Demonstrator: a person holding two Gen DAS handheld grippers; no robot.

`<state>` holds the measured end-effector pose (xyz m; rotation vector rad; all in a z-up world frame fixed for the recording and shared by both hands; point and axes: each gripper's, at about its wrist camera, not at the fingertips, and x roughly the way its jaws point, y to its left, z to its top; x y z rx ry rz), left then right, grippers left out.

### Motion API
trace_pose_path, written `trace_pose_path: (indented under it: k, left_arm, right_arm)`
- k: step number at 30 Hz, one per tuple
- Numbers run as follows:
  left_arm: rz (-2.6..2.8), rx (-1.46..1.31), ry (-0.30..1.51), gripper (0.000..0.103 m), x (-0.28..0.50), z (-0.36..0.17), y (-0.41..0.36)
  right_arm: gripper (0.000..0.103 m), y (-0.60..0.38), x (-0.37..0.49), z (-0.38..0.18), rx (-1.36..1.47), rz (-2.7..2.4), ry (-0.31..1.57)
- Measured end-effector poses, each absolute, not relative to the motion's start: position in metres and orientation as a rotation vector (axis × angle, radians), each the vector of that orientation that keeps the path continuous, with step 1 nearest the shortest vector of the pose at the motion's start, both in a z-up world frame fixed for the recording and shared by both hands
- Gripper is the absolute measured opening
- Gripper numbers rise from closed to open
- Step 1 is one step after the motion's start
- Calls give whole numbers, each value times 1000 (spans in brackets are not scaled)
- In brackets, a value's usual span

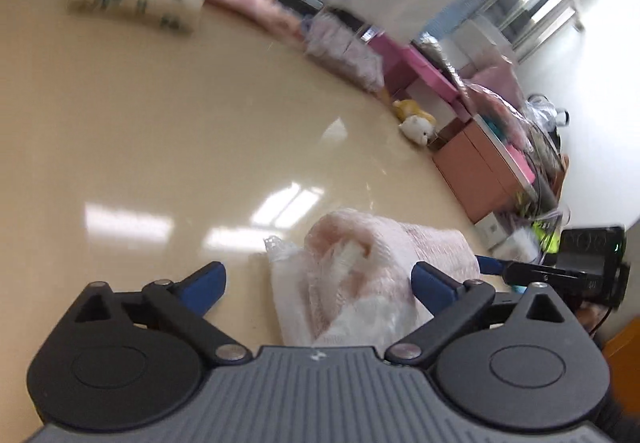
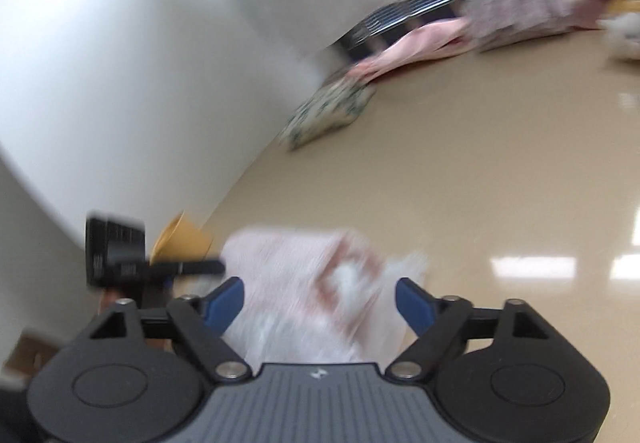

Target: Fold clothes

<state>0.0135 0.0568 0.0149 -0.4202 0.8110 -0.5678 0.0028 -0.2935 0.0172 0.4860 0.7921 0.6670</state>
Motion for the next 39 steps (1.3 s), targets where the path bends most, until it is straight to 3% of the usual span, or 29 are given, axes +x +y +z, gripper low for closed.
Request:
trace_pose_path:
  k: [1, 2, 4, 6, 9, 10, 11, 12, 14, 15, 16, 17, 18, 19, 20, 23, 27, 31, 36, 39]
  left_arm:
    - [-561, -430, 815, 98, 16, 14, 56]
    - [-555, -439, 819, 87, 19, 13, 55]
    - [-542, -459, 828, 68, 25, 10, 54]
    - [-529, -478, 836, 63, 31, 8, 52]
    - [-493, -543, 849, 75, 27, 9, 62]
    - [-493, -567, 849, 84, 22, 11, 69]
    - [-521, -577, 835, 95, 15, 14, 75]
    - [-555, -569, 825, 99, 10, 16, 77]
    - [-609, -537, 839, 100, 5, 16, 74]
    - [-623, -532, 860, 97, 7, 11, 68]
    - [-643, -526, 876, 89, 8, 8, 62]
    - [-662, -529, 885, 67, 10, 5, 58]
    - [-651, -553, 903, 55, 13, 1, 60]
    - [-640, -577, 921, 33, 16, -3, 61]
    - [-634, -613, 929, 25, 19, -7, 65]
    - [-650, -779, 882, 23, 28, -11, 94]
    - [-605, -773, 746, 23, 54, 49, 121]
    - [-469, -790, 662, 23, 112, 107, 160]
    - [-316, -852, 710, 23, 212, 132, 217]
    - [-257, -866, 762, 23, 263, 120, 242]
  right_arm:
    - [84, -291, 6, 13, 488, 644, 814]
    - [84, -286, 9, 7, 481, 628, 837]
    - [69, -278, 15, -6, 505, 596, 876]
    - [49, -278, 21, -13, 594, 592, 883]
    - [57, -284, 20, -11, 639, 558, 906]
    - [62, -286, 16, -7, 628, 553, 904]
    - [75, -288, 12, -2, 617, 551, 900]
    - [85, -289, 9, 1, 602, 563, 895]
    - [86, -281, 5, 2, 556, 586, 906]
    - [81, -275, 3, 0, 528, 592, 909]
    - [68, -267, 2, -1, 492, 602, 892]
    - [58, -259, 1, -3, 462, 609, 879]
    - [34, -253, 0, -5, 463, 609, 882]
    - [24, -251, 2, -7, 494, 604, 900]
    - [22, -249, 3, -9, 526, 600, 913]
    - [17, -252, 4, -1, 631, 615, 894]
    - [17, -239, 40, 40, 688, 674, 809]
    - [17, -210, 130, 85, 747, 735, 742]
    - [17, -153, 254, 107, 744, 755, 762]
    - [17, -123, 315, 97, 743, 746, 812]
